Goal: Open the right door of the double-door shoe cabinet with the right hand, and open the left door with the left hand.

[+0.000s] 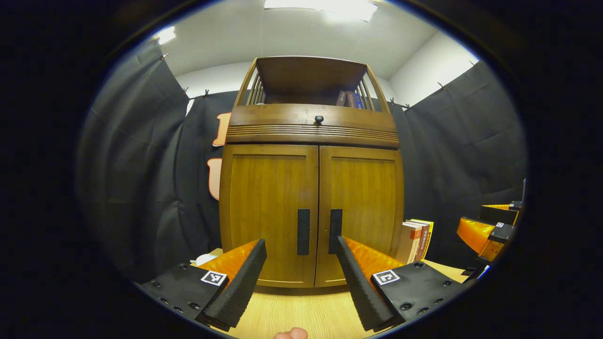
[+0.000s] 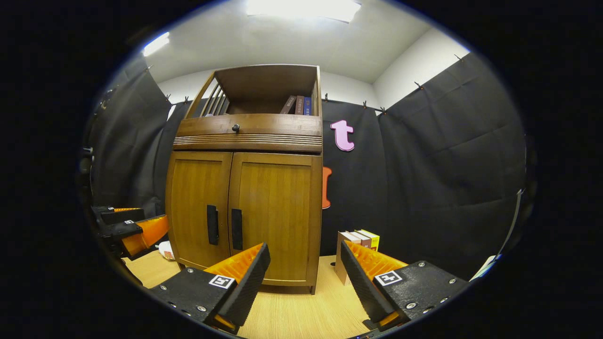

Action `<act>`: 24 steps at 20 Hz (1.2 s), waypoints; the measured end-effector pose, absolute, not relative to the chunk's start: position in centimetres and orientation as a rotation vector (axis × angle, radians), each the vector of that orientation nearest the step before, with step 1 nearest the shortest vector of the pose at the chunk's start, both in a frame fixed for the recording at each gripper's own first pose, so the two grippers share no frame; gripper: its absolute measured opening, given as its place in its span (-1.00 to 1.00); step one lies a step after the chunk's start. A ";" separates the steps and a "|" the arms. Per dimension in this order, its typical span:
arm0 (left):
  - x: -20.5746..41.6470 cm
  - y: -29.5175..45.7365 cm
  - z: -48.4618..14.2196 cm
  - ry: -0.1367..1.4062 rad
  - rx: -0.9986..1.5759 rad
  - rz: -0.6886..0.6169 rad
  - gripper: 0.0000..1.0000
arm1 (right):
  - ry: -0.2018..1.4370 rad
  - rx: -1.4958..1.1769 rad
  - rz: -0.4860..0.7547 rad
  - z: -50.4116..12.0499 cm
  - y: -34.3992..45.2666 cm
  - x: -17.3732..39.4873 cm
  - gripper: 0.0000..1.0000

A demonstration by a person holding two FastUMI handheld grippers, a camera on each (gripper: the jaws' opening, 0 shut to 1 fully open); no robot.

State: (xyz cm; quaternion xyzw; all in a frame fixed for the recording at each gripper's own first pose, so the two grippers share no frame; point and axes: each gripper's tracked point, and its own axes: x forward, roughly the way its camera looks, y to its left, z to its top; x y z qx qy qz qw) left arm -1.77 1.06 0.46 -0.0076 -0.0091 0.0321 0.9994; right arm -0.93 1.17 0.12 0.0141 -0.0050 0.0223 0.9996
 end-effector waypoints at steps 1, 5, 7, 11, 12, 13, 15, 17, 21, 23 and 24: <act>-1.8 1.1 0.4 -0.017 -0.019 0.065 0.93 | -0.010 0.029 0.043 0.1 1.1 -0.9 0.85; -1.7 1.5 0.3 -0.013 -0.012 0.075 0.87 | -0.007 0.034 0.043 -0.2 1.2 -0.7 0.85; -1.7 1.6 0.1 -0.009 -0.007 0.077 0.93 | -0.005 0.034 0.044 -0.4 1.3 -0.7 0.85; -1.5 1.9 0.0 -0.004 -0.011 0.078 0.93 | 0.006 0.035 0.048 -0.8 1.5 -0.4 0.85; -1.6 1.9 0.1 -0.003 -0.009 0.079 0.93 | 0.007 0.036 0.052 -0.8 1.7 -0.3 0.85; -1.5 2.0 0.1 -0.004 -0.006 0.079 0.93 | 0.007 0.035 0.055 -0.8 1.8 -0.1 0.85; -1.5 2.2 0.1 -0.005 -0.003 0.084 0.87 | 0.006 0.034 0.062 -0.8 2.1 0.0 0.85; -1.5 2.3 0.2 -0.008 -0.008 0.087 0.99 | 0.004 0.036 0.069 -0.8 2.4 0.0 0.85; -1.5 2.8 0.3 -0.011 -0.009 0.098 0.99 | -0.003 0.028 0.078 -0.5 2.7 0.2 0.85; -1.5 3.0 0.2 -0.012 -0.010 0.102 0.99 | -0.006 0.025 0.084 -0.4 2.9 0.3 0.85; -1.5 3.1 0.3 -0.013 -0.012 0.104 0.99 | -0.008 0.022 0.086 -0.3 3.0 0.3 0.85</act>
